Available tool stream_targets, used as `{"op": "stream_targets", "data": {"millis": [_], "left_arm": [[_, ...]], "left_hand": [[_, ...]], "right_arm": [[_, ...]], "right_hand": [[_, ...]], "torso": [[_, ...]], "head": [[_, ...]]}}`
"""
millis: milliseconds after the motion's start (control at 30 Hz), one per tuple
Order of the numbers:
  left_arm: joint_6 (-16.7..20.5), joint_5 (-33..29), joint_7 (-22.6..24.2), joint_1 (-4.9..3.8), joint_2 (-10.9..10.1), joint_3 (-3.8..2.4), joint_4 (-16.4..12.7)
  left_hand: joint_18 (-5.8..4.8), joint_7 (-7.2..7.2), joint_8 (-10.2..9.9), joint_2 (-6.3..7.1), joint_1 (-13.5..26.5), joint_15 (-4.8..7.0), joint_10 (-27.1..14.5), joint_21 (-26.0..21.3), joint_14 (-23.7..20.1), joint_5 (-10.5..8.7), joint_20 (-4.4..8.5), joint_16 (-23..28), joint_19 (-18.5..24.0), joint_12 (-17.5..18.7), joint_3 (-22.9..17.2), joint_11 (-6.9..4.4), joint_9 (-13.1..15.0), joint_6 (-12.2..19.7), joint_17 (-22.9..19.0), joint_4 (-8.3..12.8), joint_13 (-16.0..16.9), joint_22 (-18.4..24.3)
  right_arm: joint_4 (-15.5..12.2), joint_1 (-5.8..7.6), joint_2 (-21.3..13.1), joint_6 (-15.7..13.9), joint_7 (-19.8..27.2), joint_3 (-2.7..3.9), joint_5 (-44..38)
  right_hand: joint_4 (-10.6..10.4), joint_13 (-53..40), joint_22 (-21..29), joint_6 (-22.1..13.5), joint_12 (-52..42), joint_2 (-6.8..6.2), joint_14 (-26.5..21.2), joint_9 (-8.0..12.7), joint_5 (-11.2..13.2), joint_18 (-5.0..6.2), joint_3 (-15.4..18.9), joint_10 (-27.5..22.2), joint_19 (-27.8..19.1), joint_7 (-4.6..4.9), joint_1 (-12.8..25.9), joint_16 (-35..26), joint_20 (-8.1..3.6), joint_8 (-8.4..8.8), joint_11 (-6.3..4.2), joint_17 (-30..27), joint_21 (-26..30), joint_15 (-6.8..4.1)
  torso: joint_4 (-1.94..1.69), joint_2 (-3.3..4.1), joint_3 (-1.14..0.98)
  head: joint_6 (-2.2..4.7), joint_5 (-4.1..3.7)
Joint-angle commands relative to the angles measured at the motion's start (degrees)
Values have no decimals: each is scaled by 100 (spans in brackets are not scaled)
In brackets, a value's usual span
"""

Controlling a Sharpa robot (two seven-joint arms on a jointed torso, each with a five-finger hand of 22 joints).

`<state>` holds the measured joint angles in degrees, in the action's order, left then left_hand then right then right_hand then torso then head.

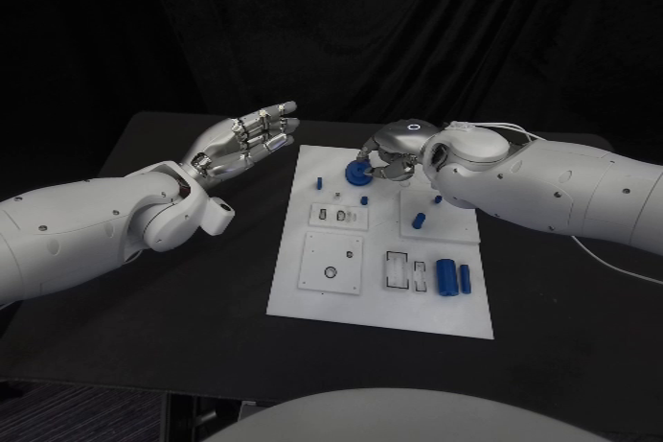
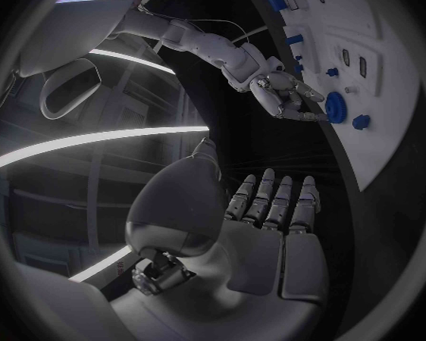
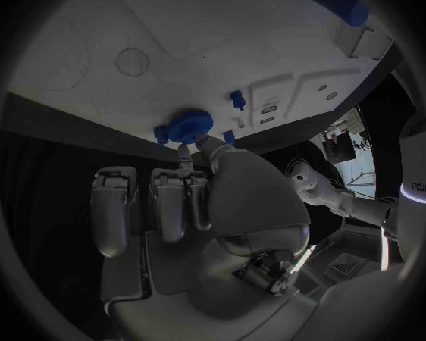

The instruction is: Assemble the parts on the task board

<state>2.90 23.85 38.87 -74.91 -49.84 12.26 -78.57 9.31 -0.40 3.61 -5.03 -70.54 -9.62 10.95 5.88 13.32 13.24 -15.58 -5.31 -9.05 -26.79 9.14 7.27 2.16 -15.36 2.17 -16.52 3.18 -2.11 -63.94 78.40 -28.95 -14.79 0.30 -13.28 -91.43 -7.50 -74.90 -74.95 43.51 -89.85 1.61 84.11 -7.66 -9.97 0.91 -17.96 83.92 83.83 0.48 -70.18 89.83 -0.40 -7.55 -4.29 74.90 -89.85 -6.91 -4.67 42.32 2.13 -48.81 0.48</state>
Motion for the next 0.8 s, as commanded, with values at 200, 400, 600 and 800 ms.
{"op": "stream_targets", "data": {"millis": [200,400,600,800], "left_arm": [[-76,30,126,13,6,-4,-3],[-75,30,128,13,0,-4,-5],[-76,30,130,14,-4,-4,-8],[-83,30,131,14,-7,-4,-6]], "left_hand": [[63,4,-26,-48,-8,-59,-37,20,-2,31,-28,21,-9,36,50,7,-7,34,5,8,-10,-5],[63,4,-26,-48,-8,-59,-37,20,-2,31,-28,21,-9,36,50,7,-7,34,5,8,-10,-5],[63,4,-26,-48,-8,-59,-37,20,-2,31,-28,21,-9,36,50,7,-7,34,5,8,-10,-5],[64,6,-27,-59,-16,-60,-39,23,0,34,-29,21,-13,38,58,8,-7,37,5,9,-10,-6]], "right_arm": [[-19,-23,-25,279,36,2,66],[-30,-32,-43,297,13,2,67],[-19,-37,-81,223,-69,2,67],[-4,-40,-130,-20,-80,2,67]], "right_hand": [[4,-1510,-1505,91,-15,-30,589,-17,-27,-91,-36,608,617,22,61,17,47,-38,43,1510,-15,51],[31,-1510,-1505,214,-15,-36,589,-41,-28,-91,-62,608,617,42,63,17,64,-57,62,1510,-15,67],[35,-1510,-1505,341,-15,-48,589,-74,-24,-91,-67,608,617,102,102,17,86,-74,102,1510,-15,95],[60,-1510,-1501,278,-15,-104,589,-69,-25,-88,-63,608,609,150,118,17,118,5,147,1510,-7,134]], "torso": [[2,1,-1],[-1,2,6],[-13,2,7],[-7,-1,6]], "head": [[9,5],[8,6],[15,-4],[10,1]]}}
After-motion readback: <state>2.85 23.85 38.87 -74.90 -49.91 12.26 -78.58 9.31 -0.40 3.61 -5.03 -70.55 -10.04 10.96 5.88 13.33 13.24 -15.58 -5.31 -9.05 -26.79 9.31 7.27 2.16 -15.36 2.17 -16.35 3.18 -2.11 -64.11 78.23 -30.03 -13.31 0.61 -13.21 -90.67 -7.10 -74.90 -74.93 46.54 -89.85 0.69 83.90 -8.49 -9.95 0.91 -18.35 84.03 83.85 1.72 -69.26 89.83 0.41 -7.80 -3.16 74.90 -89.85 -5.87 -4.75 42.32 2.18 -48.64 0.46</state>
